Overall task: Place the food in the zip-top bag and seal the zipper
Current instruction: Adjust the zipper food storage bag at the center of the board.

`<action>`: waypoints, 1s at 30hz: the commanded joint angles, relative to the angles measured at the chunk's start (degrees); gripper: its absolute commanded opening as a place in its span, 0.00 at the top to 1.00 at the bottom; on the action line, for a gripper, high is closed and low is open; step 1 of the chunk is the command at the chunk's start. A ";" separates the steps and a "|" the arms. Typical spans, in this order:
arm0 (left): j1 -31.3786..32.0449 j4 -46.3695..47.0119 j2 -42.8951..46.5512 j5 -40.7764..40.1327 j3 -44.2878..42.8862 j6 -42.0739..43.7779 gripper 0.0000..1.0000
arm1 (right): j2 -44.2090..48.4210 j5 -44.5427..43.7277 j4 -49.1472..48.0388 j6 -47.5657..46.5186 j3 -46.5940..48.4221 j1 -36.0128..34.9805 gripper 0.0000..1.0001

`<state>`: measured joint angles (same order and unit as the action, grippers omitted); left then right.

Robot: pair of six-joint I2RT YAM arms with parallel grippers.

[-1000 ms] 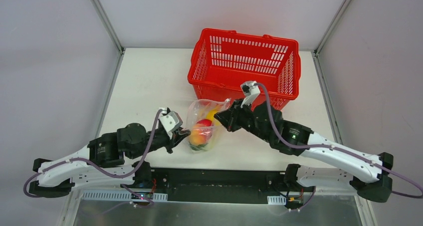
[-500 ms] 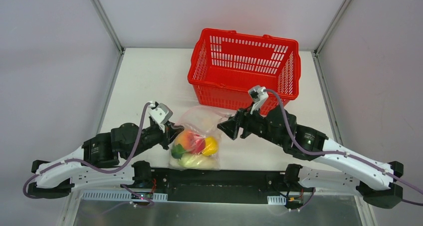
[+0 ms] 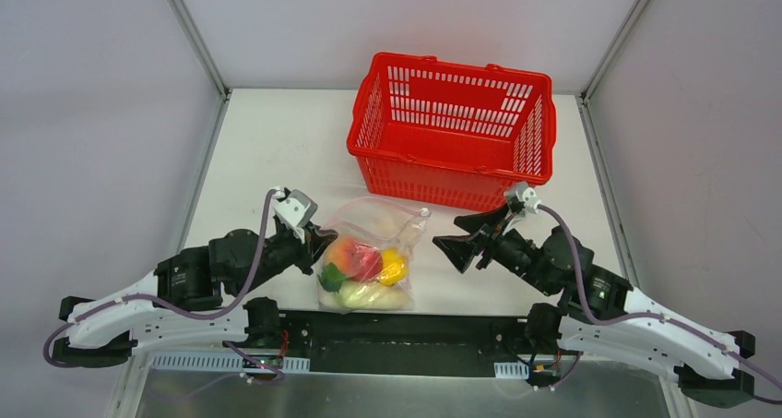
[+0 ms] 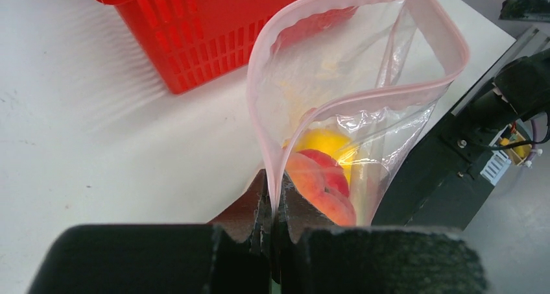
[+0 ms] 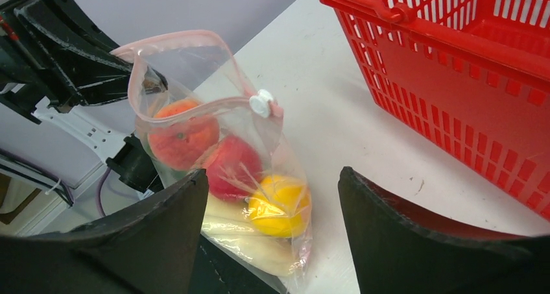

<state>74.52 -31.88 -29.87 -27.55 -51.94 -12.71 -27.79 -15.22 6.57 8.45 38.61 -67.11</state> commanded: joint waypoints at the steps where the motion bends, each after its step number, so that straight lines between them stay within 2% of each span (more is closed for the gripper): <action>1: -0.33 6.94 3.61 0.17 2.94 -1.14 1.00 | -0.80 4.75 -4.59 -5.49 -1.34 0.09 0.25; 5: -0.34 9.17 6.39 3.02 5.42 -0.93 1.00 | -5.98 5.05 -5.86 -7.19 -1.57 0.12 0.36; 12: -0.33 6.73 5.04 3.06 4.41 -1.44 1.00 | -11.93 10.24 -20.70 -2.11 -4.63 1.26 0.42; 14: -0.36 6.09 4.62 2.94 3.94 -1.59 1.00 | -13.17 11.96 -21.55 -1.35 -4.86 2.79 0.42; 21: -0.40 6.04 6.24 3.45 5.00 -2.45 1.00 | -11.85 29.28 -26.07 4.78 -8.37 14.76 0.44; 25: -0.34 7.17 7.95 4.20 5.83 -2.50 1.00 | -12.90 40.23 -29.29 8.05 -9.04 20.00 0.49; 30: -0.34 8.56 9.25 4.95 6.62 -2.57 1.00 | -14.12 42.62 -36.83 10.67 -11.31 20.82 0.60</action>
<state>74.52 -27.66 -21.71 -24.12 -45.82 -14.24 -41.50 20.75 -19.90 15.49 28.60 -46.72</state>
